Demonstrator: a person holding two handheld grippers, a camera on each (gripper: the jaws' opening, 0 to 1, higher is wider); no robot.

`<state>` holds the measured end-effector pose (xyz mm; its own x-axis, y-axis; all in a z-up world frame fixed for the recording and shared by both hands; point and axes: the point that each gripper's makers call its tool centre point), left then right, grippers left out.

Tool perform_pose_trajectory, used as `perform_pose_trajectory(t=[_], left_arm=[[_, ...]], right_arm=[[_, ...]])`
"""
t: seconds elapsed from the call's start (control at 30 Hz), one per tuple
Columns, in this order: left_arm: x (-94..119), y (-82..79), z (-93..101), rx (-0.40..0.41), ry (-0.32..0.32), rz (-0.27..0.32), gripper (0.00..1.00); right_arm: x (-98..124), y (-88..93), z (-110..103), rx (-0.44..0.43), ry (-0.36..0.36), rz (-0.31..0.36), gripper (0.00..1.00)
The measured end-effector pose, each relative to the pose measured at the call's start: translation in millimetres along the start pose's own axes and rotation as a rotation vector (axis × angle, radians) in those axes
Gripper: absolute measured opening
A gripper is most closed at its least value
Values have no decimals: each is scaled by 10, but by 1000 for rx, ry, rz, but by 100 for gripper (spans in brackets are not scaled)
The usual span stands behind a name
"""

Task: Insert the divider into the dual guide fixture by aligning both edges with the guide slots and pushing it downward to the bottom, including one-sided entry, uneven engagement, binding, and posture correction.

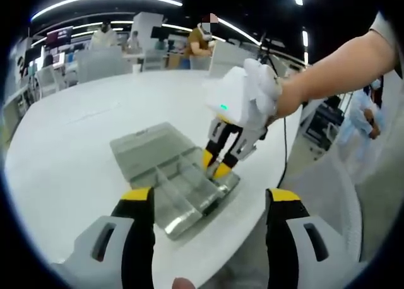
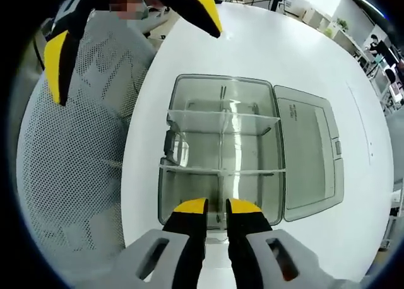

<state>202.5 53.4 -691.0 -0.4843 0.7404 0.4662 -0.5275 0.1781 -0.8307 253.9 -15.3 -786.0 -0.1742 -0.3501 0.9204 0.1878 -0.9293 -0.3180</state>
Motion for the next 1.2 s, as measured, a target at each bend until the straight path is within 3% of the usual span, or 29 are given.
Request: perform_pose_trajectory(t=[0.37, 0.63, 0.9, 1.2], left_arm=[[55, -5, 56, -22, -4, -13, 70], [169, -29, 133, -35, -22, -16, 72], [337, -54, 157, -14, -72, -6, 74], [523, -35, 122, -6, -110, -4, 74]], right_arm=[[158, -45, 46, -105, 39, 108, 13], [297, -143, 40, -241, 74, 225, 18], [518, -268, 27, -319, 123, 350, 26], [703, -289, -31, -367, 156, 410, 32]])
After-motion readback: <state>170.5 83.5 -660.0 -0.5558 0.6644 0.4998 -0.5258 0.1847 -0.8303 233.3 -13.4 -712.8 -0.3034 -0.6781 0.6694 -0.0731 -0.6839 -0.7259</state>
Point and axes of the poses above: the point that each gripper's makers call its tool centre point, and the gripper's own axes: x roughly backward along the fingers, z roughly to its right, y roughly out of its underside, and after that the axes turned 11 degrees about y, right-handed
